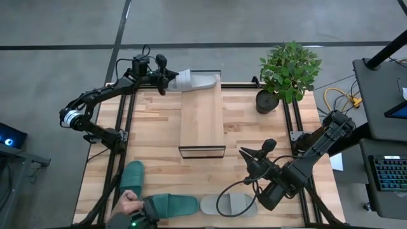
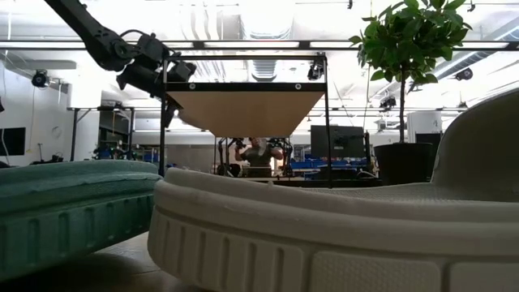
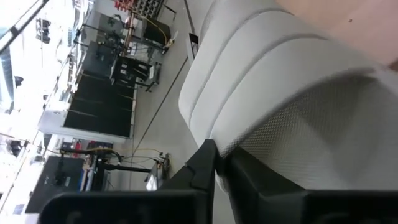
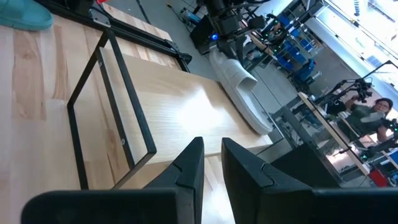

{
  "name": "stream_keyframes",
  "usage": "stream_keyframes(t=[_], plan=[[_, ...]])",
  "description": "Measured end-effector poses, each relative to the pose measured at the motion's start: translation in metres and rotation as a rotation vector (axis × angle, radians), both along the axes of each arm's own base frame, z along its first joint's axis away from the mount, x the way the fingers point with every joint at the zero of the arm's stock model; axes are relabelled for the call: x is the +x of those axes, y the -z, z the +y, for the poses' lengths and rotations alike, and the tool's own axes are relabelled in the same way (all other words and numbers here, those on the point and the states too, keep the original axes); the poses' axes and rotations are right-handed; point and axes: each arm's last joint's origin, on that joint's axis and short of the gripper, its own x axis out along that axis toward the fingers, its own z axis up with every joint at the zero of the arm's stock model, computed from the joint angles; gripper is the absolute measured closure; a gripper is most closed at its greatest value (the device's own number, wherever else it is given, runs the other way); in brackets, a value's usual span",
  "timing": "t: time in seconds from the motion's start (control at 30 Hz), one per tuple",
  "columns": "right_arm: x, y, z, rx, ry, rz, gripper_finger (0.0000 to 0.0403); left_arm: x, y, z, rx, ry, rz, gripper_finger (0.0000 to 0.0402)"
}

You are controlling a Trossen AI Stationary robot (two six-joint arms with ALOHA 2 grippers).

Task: Pick and place slides into the shelf
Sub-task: Put the right gray slide on the shelf

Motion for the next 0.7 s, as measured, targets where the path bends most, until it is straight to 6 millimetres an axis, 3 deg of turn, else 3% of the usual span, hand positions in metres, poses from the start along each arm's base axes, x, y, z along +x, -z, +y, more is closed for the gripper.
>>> stream_keyframes(t=[0.37,0.7], plan=[[0.0000,-0.0001,-0.0001,0.001,0.000,0.000,0.0355,-0.0008,0.0014,0.0002,-0.023,-0.022,0.006,0.0298],[-0.0001,0.0004,-0.0001,-0.001,0.000,0.002,0.0355,-0.0031,0.0023,0.0032,-0.041,-0.176,0.026,0.0212]])
